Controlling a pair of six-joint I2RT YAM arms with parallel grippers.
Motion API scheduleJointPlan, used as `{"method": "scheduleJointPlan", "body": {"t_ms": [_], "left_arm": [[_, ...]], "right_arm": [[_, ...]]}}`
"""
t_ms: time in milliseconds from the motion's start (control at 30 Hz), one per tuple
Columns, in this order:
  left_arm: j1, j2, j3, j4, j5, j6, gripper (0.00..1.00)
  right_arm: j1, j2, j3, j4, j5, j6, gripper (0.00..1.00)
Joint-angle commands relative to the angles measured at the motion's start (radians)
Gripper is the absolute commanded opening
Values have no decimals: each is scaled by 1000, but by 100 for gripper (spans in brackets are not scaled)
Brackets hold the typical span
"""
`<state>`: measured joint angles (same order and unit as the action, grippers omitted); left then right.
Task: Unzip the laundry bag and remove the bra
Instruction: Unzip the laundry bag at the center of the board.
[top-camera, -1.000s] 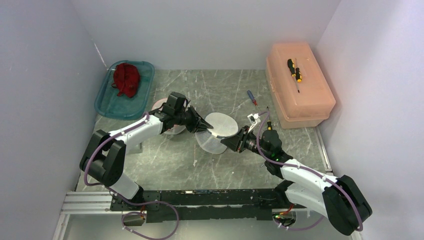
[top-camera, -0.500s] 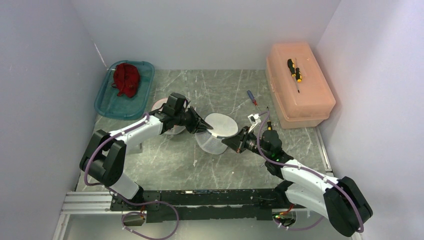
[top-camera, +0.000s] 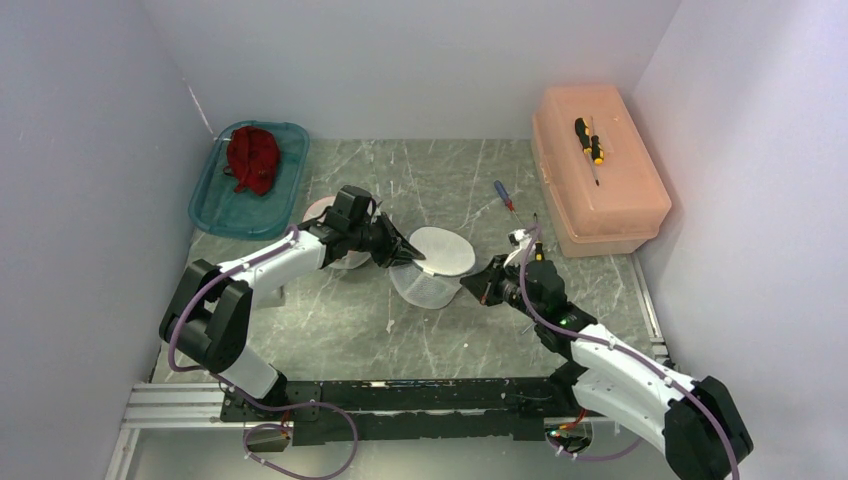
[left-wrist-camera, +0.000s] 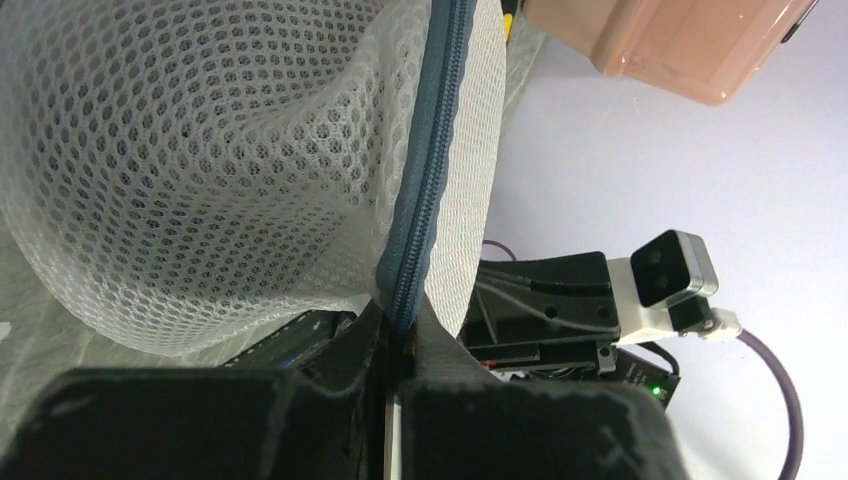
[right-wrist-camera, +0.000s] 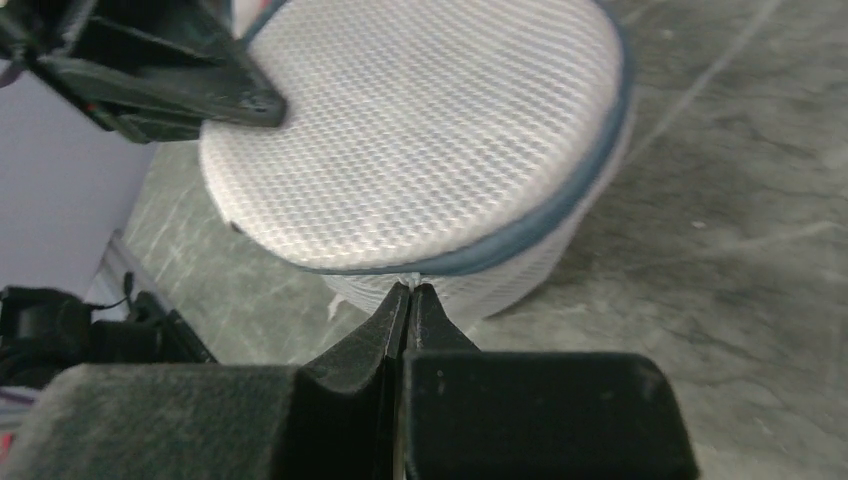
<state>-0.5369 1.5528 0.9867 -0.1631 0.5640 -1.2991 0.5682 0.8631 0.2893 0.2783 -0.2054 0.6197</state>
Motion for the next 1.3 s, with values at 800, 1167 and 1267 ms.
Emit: {"method": "scheduleJointPlan", "body": {"t_ms": [800,1167,1267], "left_arm": [[1,254,365,-49,135,450,81],[-117,-170,-88,119,-244,38,87],[-182,-174,-62,96,-324,-33,84]], "right_arm": [[94,-258,27,-234,170,-61,0],[96,-205,-16,-155,199,-38,0],[96,-197,-8,-152,192,-44,0]]}}
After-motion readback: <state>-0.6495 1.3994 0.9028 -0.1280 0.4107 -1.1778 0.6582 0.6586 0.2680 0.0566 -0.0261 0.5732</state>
